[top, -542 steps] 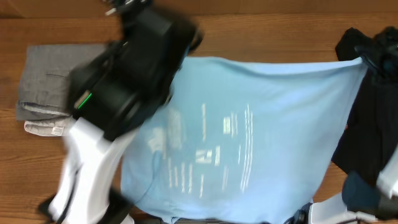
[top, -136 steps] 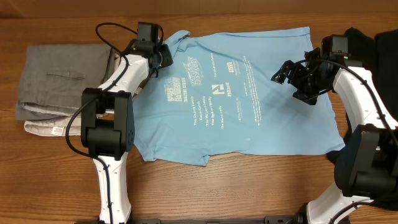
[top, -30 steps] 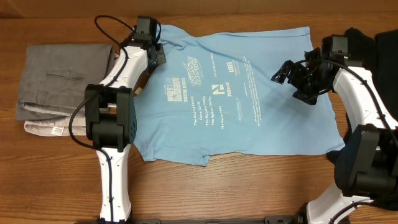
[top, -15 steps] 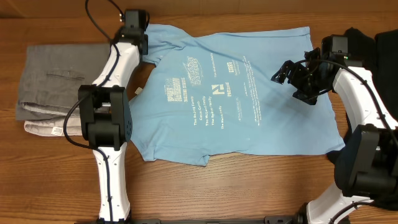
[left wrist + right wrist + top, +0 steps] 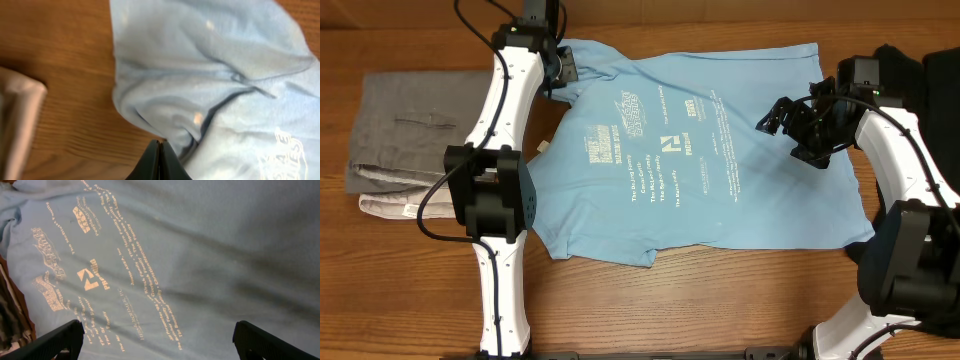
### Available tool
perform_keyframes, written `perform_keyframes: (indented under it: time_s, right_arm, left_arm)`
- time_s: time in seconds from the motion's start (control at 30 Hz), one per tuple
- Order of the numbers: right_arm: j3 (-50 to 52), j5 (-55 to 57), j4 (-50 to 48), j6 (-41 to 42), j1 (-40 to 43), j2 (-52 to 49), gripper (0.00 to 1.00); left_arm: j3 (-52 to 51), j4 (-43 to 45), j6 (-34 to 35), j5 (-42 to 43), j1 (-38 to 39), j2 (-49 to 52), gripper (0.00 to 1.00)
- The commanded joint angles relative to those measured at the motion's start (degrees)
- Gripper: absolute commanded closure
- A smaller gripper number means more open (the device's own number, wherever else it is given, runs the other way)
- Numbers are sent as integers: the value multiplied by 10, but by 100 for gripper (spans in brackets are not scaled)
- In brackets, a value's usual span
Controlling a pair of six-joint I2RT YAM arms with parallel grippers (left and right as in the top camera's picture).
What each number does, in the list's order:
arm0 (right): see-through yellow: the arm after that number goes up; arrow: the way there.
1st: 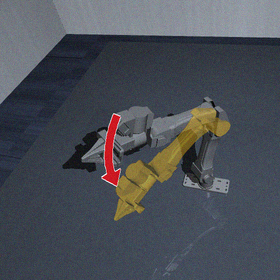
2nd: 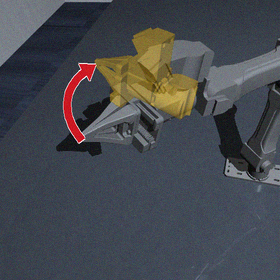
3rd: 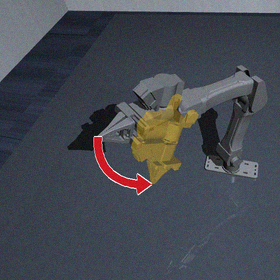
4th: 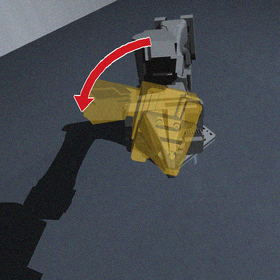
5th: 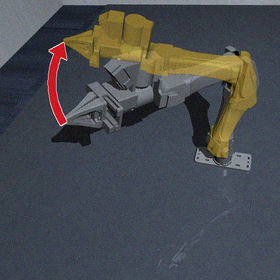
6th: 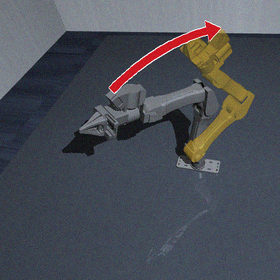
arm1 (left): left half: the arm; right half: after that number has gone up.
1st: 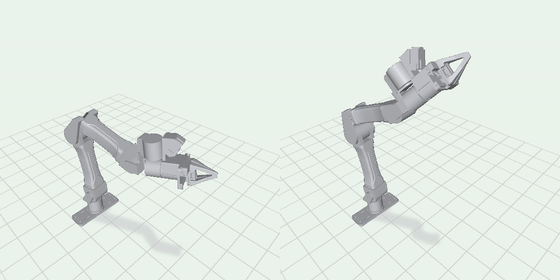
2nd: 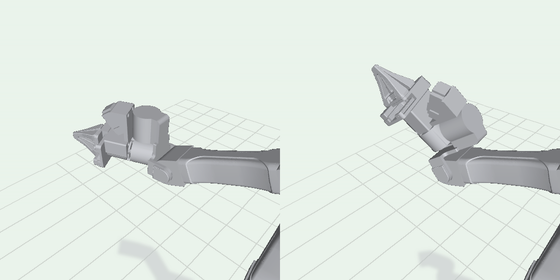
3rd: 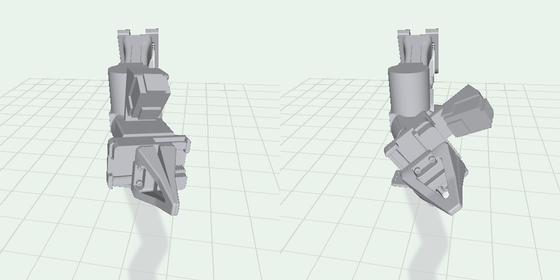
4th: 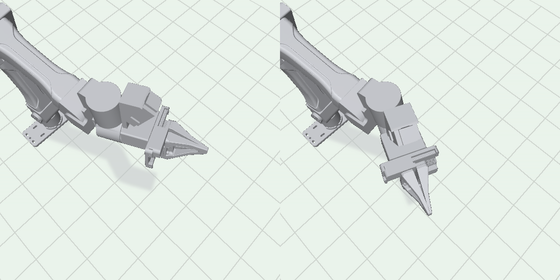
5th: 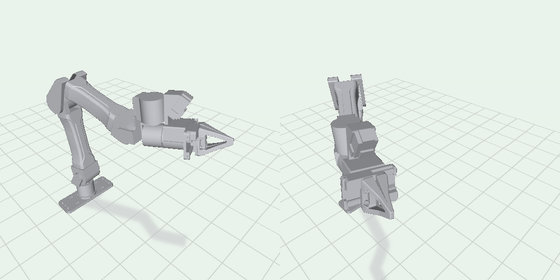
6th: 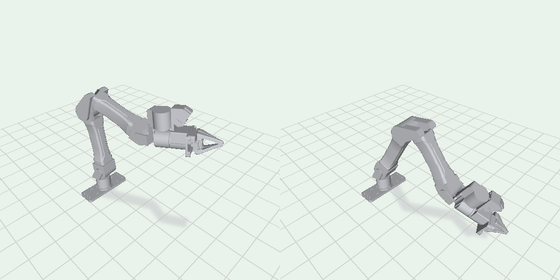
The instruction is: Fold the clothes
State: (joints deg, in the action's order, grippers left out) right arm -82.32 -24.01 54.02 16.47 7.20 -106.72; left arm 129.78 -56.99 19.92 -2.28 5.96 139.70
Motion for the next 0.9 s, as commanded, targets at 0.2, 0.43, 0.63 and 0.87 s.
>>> perform_keyframes:
  time_s: [0.2,0.43,0.63,0.87]
  right_arm:
    - [-10,-5,-3,0,2,0,0]
    - [-10,-5,-3,0,2,0,0]
    - [-10,-5,-3,0,2,0,0]
    - [-10,-5,-3,0,2,0,0]
  left_arm:
    - [-62,34,43,14,-4,26,96]
    - [-88,99,48,2,-6,26,96]
    - [-89,100,45,-13,-14,26,96]
    - [-92,92,43,-13,-24,28,96]
